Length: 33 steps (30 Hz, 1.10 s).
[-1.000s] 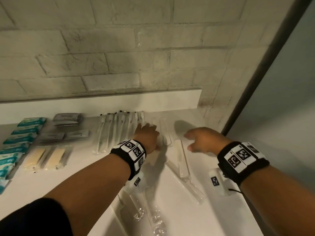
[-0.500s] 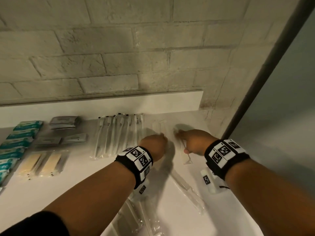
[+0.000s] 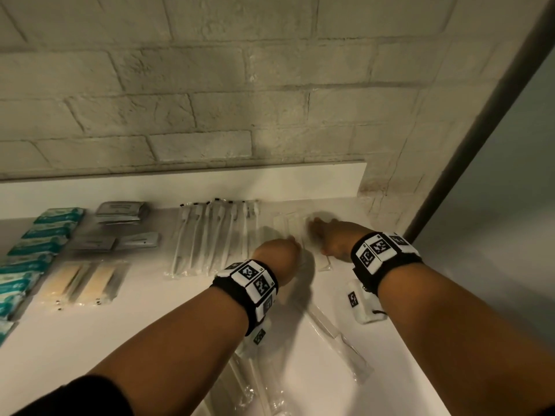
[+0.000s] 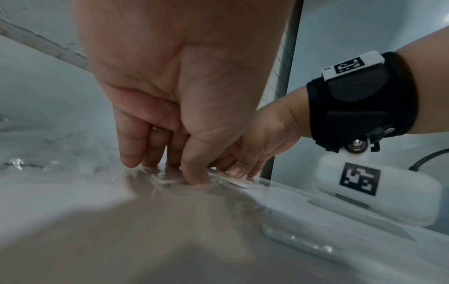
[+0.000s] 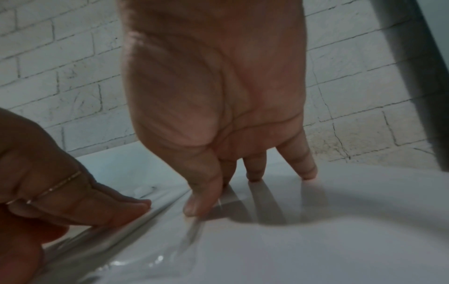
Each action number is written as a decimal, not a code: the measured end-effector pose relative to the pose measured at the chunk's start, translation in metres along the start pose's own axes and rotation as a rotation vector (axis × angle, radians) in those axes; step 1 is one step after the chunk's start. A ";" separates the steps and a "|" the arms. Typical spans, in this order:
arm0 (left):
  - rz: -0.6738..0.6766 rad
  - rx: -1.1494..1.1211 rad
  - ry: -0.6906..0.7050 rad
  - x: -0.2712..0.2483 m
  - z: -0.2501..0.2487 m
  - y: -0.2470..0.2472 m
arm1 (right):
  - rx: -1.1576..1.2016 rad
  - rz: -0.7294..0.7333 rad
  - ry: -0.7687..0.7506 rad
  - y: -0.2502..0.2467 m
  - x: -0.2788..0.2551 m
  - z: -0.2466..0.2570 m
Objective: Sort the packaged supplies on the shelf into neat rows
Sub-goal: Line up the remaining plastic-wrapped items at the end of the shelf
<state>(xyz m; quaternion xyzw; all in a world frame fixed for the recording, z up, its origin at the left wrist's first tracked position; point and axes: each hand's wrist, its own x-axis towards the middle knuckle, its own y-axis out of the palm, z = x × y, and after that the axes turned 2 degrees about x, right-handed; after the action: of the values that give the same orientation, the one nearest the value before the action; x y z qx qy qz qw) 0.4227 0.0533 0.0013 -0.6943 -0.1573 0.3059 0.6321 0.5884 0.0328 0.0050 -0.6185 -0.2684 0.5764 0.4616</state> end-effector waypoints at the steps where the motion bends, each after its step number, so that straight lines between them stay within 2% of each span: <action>1: -0.003 0.002 0.003 0.000 0.000 -0.001 | 0.022 -0.001 0.001 -0.002 -0.003 0.000; 3: 0.001 -0.008 -0.004 -0.001 0.000 -0.004 | 0.139 -0.037 -0.023 -0.004 -0.011 0.000; 5: 0.029 0.000 -0.005 -0.002 0.000 -0.006 | 0.359 -0.154 -0.066 -0.004 -0.023 0.003; 6: 0.045 0.012 -0.012 -0.003 0.000 -0.008 | 0.392 -0.235 -0.057 -0.005 -0.032 0.007; 8: 0.049 0.027 -0.021 -0.002 -0.001 -0.012 | 0.261 -0.306 -0.003 -0.002 -0.055 0.023; 9: 0.043 0.033 -0.014 -0.002 -0.002 -0.014 | 0.165 -0.264 -0.008 0.004 -0.068 0.033; 12: 0.066 0.070 0.000 0.001 -0.003 -0.016 | -0.125 0.010 -0.134 0.021 -0.109 0.064; 14: 0.090 0.084 -0.026 0.004 0.000 -0.014 | -0.218 0.076 -0.117 0.032 -0.119 0.073; 18: 0.121 0.076 -0.024 0.006 0.001 -0.013 | -0.139 -0.066 -0.099 0.045 -0.120 0.075; 22: 0.159 0.080 -0.012 0.008 0.005 -0.015 | -0.107 -0.038 -0.021 0.050 -0.123 0.080; 26: 0.207 0.068 -0.006 0.008 0.009 -0.020 | -0.059 -0.025 -0.048 0.039 -0.124 0.070; 28: 0.207 0.058 -0.023 0.009 0.009 -0.020 | 0.035 -0.037 -0.053 0.027 -0.123 0.056; 31: 0.185 0.016 -0.054 0.012 0.010 -0.017 | 0.282 -0.078 0.019 0.004 -0.111 0.032; 33: 0.186 -0.017 -0.064 0.013 0.011 -0.016 | 0.425 -0.175 0.086 -0.008 -0.095 0.011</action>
<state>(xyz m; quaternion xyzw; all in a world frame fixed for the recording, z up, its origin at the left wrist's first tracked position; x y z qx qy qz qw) 0.4285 0.0727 0.0136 -0.7010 -0.1149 0.3839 0.5899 0.5612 -0.0435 0.0572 -0.5055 -0.1738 0.5509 0.6409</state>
